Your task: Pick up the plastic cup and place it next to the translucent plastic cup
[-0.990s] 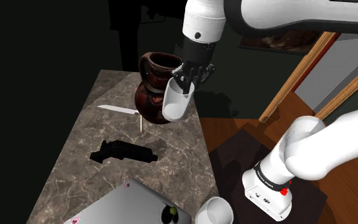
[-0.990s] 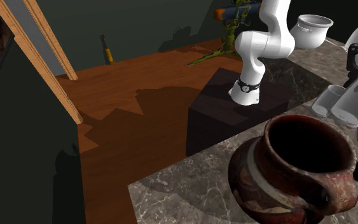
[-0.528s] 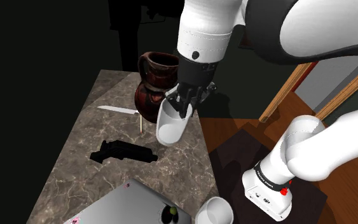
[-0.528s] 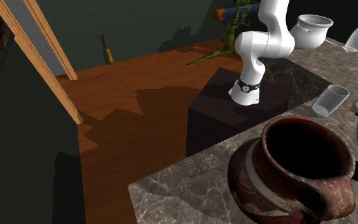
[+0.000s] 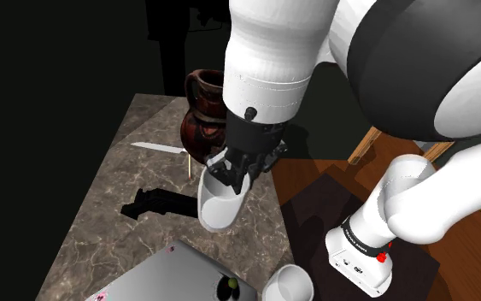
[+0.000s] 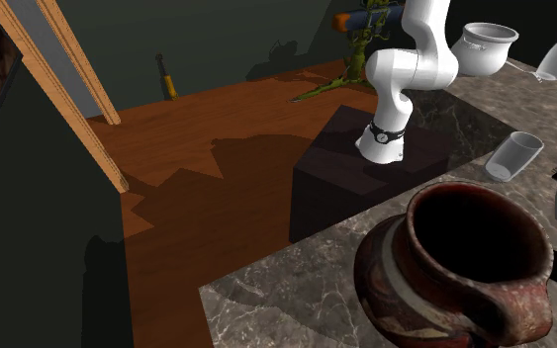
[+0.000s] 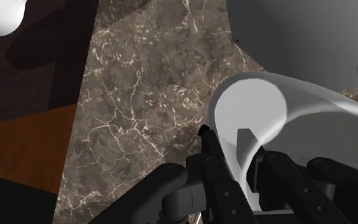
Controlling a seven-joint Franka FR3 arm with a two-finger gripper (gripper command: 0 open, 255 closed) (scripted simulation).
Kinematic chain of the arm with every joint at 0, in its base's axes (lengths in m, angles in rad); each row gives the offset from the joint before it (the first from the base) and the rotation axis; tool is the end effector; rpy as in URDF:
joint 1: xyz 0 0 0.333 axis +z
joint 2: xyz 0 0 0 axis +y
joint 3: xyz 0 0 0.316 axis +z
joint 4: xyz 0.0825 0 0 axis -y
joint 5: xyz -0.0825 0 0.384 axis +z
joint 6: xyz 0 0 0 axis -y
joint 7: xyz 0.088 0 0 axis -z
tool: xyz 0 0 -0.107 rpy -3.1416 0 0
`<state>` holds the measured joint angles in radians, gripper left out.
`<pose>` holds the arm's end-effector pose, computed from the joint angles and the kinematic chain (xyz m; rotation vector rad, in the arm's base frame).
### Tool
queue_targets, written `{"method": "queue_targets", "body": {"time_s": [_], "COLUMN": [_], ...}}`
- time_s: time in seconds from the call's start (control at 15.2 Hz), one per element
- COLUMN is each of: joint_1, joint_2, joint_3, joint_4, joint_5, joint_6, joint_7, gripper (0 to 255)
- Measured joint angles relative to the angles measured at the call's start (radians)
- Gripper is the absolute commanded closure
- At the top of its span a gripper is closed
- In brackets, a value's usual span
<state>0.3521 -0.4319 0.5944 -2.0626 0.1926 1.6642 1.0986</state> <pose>0.2124 0.3932 0.5714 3.0723 -0.3407 0.0331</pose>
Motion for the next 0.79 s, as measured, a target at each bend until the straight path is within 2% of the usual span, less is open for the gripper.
{"method": "queue_targets", "body": {"time_s": [0.79], "joint_1": [0.011], "joint_2": [0.001], "joint_3": [0.03], "joint_4": [-0.157], "joint_5": [0.018], "joint_6": [0.159], "joint_7": [0.004], "gripper": [255]}}
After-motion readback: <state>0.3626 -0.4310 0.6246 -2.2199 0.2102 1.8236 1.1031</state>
